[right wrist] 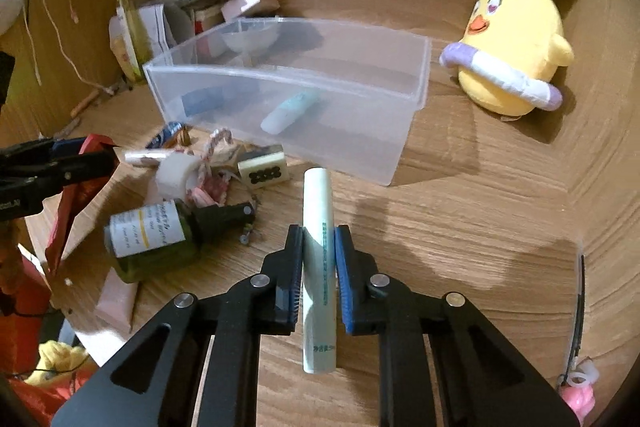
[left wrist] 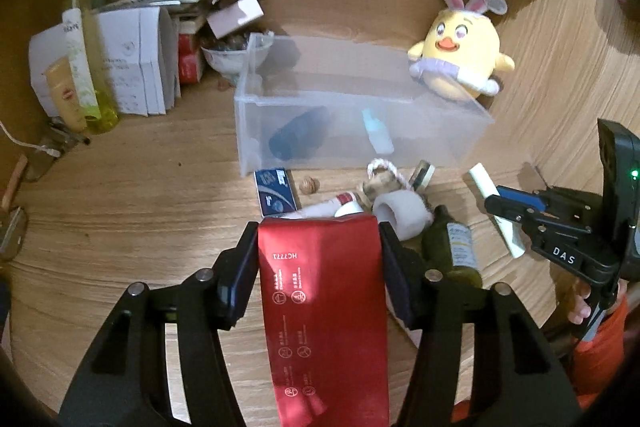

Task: Organize objects
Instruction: 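Grasp the red packet with left tool while right tool grasps pale green tube, then carry red packet and pale green tube into the clear box and release both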

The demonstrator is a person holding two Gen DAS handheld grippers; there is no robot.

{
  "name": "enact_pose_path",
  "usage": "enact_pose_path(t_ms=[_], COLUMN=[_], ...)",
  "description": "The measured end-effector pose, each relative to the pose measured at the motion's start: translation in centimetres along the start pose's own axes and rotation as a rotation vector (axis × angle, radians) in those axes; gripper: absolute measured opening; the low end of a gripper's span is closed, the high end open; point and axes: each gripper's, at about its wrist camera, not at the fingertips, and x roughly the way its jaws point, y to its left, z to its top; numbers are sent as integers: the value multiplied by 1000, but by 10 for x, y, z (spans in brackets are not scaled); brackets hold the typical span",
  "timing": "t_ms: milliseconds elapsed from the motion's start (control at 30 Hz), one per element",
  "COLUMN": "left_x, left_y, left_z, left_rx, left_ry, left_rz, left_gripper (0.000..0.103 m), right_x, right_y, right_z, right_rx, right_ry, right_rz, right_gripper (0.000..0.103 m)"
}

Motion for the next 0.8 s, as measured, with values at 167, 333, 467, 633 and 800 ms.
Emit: enact_pose_path(t_ms=[167,333,467,633,800], left_x=[-16,-31,-37,-45,-52], left_y=[-3,-8,-11,-11,-12], left_z=[7,16,26,40,57], left_rx=[-5,-1,-4,-18,-25], left_ry=[-58,-119,-154,-203,-247], left_rz=[7,8,8,6,-6], left_gripper=[57,57,57,57,57], right_x=[-18,-35,-43,-53,-64], right_y=[-1,-2,-3,-4,-6], right_z=[6,16,25,37,54], right_rx=[21,37,50,62,63], right_ry=[-62,-134,-174,-228,-283], right_rz=[8,22,32,37,39], right_gripper=[14,14,14,14,14])
